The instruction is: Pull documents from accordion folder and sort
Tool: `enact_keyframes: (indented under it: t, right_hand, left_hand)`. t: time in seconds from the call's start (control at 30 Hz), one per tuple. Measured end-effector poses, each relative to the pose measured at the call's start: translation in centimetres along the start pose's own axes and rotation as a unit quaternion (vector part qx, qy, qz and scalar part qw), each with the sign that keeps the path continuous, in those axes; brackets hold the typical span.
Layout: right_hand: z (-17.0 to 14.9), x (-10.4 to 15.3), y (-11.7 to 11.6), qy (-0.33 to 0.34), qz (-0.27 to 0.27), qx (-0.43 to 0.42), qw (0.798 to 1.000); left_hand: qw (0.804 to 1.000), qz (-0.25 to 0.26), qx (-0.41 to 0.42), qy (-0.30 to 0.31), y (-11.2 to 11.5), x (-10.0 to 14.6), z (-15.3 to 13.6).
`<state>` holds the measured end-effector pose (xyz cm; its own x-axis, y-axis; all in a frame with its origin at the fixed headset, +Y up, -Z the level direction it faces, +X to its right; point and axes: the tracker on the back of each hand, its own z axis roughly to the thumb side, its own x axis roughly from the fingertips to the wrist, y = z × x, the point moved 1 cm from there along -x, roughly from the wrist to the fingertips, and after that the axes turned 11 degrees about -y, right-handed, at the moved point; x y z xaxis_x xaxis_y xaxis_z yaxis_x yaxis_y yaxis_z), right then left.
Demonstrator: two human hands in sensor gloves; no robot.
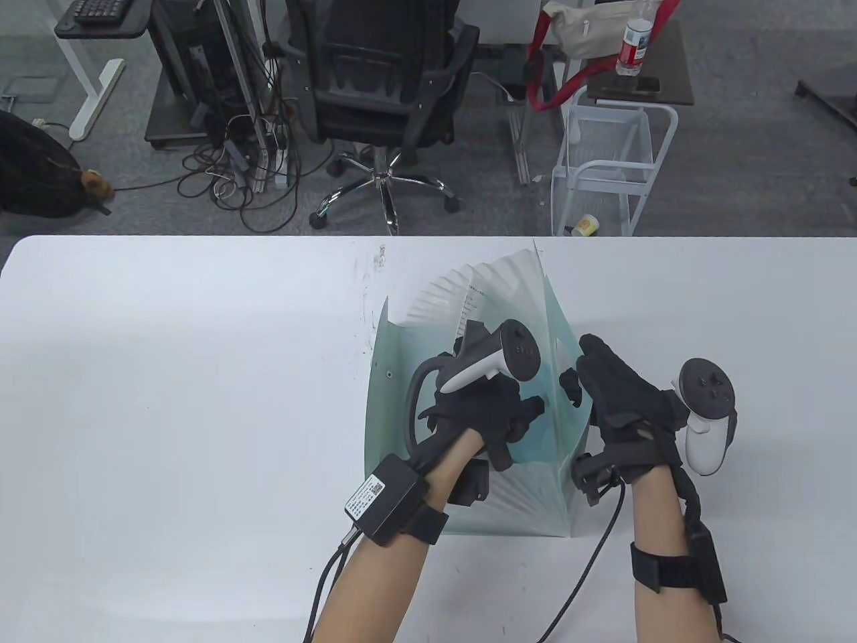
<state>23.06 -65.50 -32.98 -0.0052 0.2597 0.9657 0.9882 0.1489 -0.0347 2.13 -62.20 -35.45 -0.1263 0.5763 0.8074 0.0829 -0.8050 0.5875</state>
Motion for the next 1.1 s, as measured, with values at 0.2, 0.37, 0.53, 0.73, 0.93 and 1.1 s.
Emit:
enact_keyframes:
  t: [0.2,0.37,0.53,0.73,0.93,1.1]
  right_hand:
    - [0.0,0.0,-0.2,0.002,0.004,-0.007,1.000]
    - [0.0,0.0,0.0,0.000,0.005,-0.015,1.000]
    - [-0.1,0.0,0.1,0.001,-0.003,-0.020,1.000]
    - [0.1,0.0,-0.3,0.003,0.004,-0.020,1.000]
    - [-0.3,-0.3,-0.3,-0.004,0.032,-0.043,0.999]
    - [-0.2,-0.2,-0.4,-0.001,0.033,-0.042,0.999]
  left_hand:
    - [1.000,-0.008,-0.003,-0.007,0.1,-0.4,-0.3]
    - [1.000,-0.006,0.014,0.002,0.0,-0.3,-0.4]
    - [0.999,0.019,-0.010,-0.044,-0.3,-0.3,-0.7]
    - [0.999,-0.026,-0.003,-0.024,0.3,-1.1,-0.8]
    - [0.999,-0.049,0.014,0.018,0.5,-1.2,-0.2]
    - [0.998,-0.055,0.002,0.023,0.7,-1.2,-0.1]
